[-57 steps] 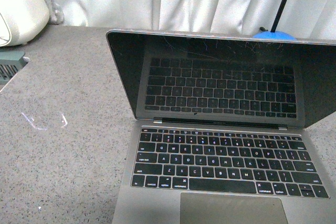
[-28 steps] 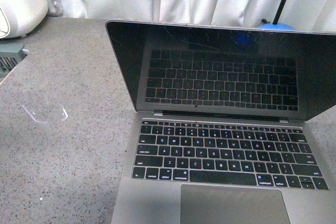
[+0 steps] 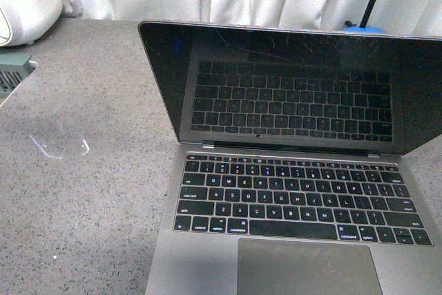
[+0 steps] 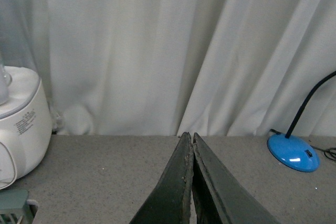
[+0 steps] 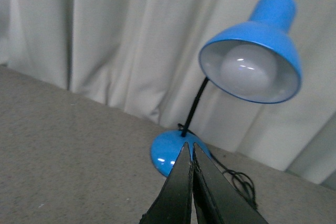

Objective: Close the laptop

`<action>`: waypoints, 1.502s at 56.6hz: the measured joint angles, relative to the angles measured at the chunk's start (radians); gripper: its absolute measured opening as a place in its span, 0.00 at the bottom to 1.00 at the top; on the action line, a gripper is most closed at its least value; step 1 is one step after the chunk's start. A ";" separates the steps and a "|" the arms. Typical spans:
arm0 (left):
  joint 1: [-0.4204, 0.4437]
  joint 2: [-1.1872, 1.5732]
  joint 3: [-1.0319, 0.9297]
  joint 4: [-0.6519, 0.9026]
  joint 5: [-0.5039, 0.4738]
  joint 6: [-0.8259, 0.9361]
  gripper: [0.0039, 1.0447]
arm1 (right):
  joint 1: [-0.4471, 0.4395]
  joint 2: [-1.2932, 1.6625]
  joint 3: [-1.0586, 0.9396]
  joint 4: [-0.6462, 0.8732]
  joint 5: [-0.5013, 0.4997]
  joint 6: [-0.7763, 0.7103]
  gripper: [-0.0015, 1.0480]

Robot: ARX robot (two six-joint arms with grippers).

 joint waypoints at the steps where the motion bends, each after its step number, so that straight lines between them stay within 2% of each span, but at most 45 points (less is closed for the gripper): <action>1: -0.004 0.006 0.011 -0.013 0.008 0.005 0.04 | 0.004 0.007 0.014 -0.020 -0.009 0.000 0.01; 11: -0.034 0.054 0.087 -0.102 0.054 0.073 0.04 | 0.036 0.076 0.116 -0.151 -0.052 -0.007 0.01; 24: -0.054 0.117 0.148 -0.136 0.100 0.136 0.04 | 0.076 0.165 0.187 -0.253 -0.123 -0.041 0.01; 59: -0.082 0.330 0.255 -0.212 0.175 0.261 0.04 | 0.143 0.383 0.373 -0.335 -0.187 -0.020 0.01; 85: -0.085 0.375 0.237 -0.240 0.222 0.338 0.04 | 0.222 0.436 0.376 -0.305 -0.193 0.124 0.01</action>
